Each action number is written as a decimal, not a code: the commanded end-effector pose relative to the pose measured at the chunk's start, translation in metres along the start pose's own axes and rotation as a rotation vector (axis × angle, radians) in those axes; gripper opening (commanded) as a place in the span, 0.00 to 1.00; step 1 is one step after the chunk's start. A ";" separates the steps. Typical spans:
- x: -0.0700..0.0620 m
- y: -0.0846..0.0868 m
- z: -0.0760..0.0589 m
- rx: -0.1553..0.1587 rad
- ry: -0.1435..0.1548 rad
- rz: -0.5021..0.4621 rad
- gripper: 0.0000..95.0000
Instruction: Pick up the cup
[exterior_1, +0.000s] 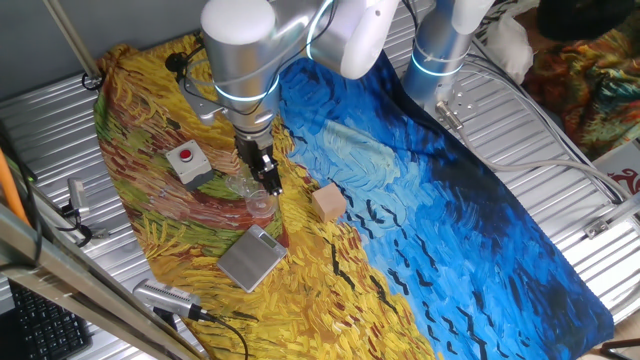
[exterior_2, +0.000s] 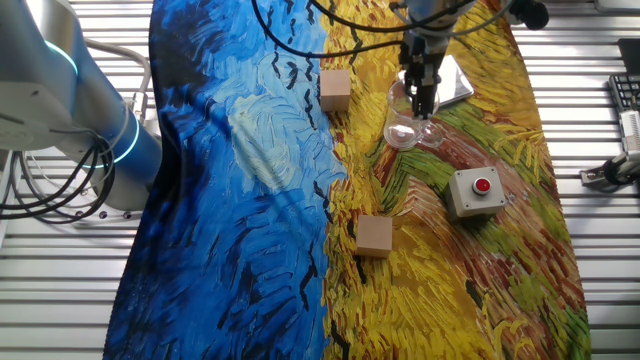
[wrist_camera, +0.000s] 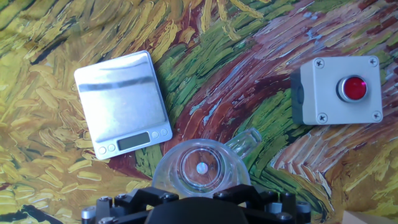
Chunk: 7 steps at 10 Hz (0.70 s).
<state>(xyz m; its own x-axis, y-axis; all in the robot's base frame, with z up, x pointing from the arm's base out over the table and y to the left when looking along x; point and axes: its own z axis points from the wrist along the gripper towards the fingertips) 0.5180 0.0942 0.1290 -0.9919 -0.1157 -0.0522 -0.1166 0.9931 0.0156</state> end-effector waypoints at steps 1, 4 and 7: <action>0.000 0.000 0.000 0.000 0.001 0.000 1.00; -0.001 -0.001 0.001 -0.001 0.001 0.001 1.00; 0.000 -0.003 0.004 -0.004 -0.001 0.000 1.00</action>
<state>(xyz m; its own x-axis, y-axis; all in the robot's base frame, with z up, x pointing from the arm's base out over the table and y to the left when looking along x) 0.5188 0.0917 0.1241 -0.9919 -0.1153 -0.0524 -0.1164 0.9930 0.0184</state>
